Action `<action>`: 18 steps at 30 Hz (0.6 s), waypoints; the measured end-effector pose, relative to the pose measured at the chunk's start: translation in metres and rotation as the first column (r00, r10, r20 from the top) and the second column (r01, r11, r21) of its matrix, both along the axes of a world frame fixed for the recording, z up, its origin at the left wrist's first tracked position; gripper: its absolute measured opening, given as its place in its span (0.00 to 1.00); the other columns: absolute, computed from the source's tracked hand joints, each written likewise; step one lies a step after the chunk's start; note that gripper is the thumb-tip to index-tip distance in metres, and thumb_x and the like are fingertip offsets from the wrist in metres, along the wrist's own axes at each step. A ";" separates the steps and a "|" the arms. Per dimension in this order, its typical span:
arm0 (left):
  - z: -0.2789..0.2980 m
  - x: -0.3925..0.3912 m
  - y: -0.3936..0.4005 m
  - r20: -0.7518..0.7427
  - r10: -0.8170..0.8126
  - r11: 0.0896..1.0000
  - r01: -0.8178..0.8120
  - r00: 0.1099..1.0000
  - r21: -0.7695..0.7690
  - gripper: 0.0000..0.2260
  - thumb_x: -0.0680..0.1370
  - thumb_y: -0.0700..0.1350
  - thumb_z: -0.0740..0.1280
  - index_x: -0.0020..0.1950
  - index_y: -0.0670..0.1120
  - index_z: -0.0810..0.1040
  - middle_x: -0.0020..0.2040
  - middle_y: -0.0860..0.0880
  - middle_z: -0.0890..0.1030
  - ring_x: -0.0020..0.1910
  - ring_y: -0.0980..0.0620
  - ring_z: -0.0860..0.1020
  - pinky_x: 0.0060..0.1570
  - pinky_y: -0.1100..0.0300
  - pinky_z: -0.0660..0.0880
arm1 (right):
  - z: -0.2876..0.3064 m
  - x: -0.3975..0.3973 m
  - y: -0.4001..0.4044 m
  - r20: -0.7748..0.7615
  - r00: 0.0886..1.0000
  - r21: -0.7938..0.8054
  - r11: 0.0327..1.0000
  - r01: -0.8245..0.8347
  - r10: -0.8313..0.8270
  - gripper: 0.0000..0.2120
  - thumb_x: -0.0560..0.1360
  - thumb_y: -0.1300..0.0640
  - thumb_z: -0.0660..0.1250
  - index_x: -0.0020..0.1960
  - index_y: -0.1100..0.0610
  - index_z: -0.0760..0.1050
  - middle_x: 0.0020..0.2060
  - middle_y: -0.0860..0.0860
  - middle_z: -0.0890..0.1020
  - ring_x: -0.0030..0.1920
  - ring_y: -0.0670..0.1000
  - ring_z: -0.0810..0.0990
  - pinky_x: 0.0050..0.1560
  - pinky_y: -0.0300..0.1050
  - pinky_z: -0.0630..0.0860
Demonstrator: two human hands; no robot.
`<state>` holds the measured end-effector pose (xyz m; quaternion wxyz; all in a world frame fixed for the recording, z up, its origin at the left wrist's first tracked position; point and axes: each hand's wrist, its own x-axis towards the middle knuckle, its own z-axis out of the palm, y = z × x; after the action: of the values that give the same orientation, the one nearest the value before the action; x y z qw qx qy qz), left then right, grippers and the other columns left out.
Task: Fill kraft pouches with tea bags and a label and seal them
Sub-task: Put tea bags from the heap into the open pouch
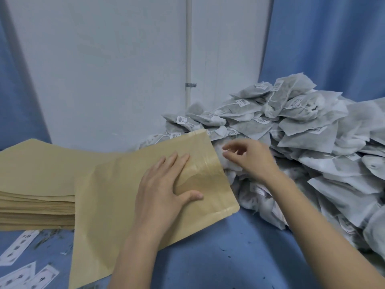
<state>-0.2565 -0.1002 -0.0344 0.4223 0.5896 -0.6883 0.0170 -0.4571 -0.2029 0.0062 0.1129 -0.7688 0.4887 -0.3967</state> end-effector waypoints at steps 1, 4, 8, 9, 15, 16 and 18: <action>0.000 -0.001 0.000 0.003 -0.003 1.000 0.003 1.000 0.004 0.38 0.64 0.60 0.74 0.71 0.64 0.63 0.74 0.61 0.61 0.74 0.57 0.56 0.68 0.67 0.49 | -0.003 -0.011 -0.003 -0.232 0.946 -0.138 0.971 0.197 -0.225 0.11 0.72 0.51 0.69 0.53 0.48 0.79 0.51 0.47 0.79 0.52 0.46 0.74 0.49 0.42 0.70; -0.001 -0.001 -0.001 0.012 -0.007 1.000 0.006 1.000 0.009 0.39 0.64 0.60 0.75 0.71 0.65 0.61 0.74 0.62 0.60 0.75 0.57 0.56 0.67 0.68 0.47 | -0.016 -0.028 -0.015 -0.592 0.678 -0.309 0.900 0.308 -0.435 0.22 0.73 0.46 0.64 0.64 0.51 0.70 0.64 0.49 0.68 0.65 0.53 0.61 0.62 0.46 0.60; -0.001 -0.001 -0.002 -0.026 -0.019 1.000 0.019 0.999 -0.001 0.38 0.63 0.60 0.75 0.67 0.69 0.58 0.74 0.62 0.60 0.75 0.58 0.56 0.69 0.66 0.48 | -0.016 -0.035 -0.024 -0.605 0.669 -0.330 0.901 0.282 -0.431 0.18 0.76 0.46 0.62 0.63 0.53 0.73 0.64 0.50 0.71 0.64 0.54 0.66 0.61 0.47 0.63; -0.001 -0.001 -0.001 -0.027 -0.020 1.000 0.020 0.999 0.000 0.38 0.63 0.60 0.75 0.67 0.70 0.58 0.74 0.62 0.60 0.75 0.58 0.56 0.69 0.66 0.49 | -0.014 -0.036 -0.023 -0.604 0.669 -0.338 0.899 0.278 -0.434 0.15 0.78 0.49 0.61 0.60 0.54 0.75 0.61 0.51 0.74 0.62 0.54 0.69 0.57 0.47 0.67; -0.002 -0.001 0.000 -0.037 -0.030 1.000 0.030 0.999 0.008 0.37 0.64 0.60 0.74 0.64 0.72 0.54 0.69 0.68 0.56 0.75 0.58 0.54 0.68 0.67 0.48 | 0.001 -0.032 0.008 0.029 0.980 -0.295 0.935 0.195 -0.195 0.11 0.79 0.54 0.58 0.41 0.56 0.74 0.32 0.48 0.76 0.36 0.46 0.74 0.36 0.41 0.61; -0.002 -0.001 0.000 -0.038 -0.028 1.000 0.029 0.999 0.009 0.37 0.64 0.60 0.74 0.64 0.71 0.55 0.69 0.68 0.56 0.75 0.58 0.54 0.68 0.68 0.48 | 0.004 -0.032 0.014 0.162 0.974 -0.254 0.947 0.199 -0.161 0.11 0.79 0.53 0.59 0.41 0.54 0.74 0.31 0.46 0.76 0.35 0.44 0.73 0.35 0.39 0.62; -0.001 0.000 0.001 -0.043 -0.026 1.000 0.027 0.999 0.012 0.37 0.64 0.60 0.75 0.65 0.71 0.56 0.68 0.68 0.56 0.74 0.59 0.54 0.67 0.68 0.47 | 0.009 -0.031 0.023 0.379 0.923 -0.109 0.987 0.120 -0.070 0.10 0.79 0.53 0.60 0.44 0.54 0.78 0.34 0.46 0.79 0.36 0.44 0.76 0.39 0.37 0.71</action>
<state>-0.2569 -0.0994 -0.0358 0.4334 0.5833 -0.6869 -0.0054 -0.4885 -0.1802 0.0154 0.1340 -0.6604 0.4680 -0.5718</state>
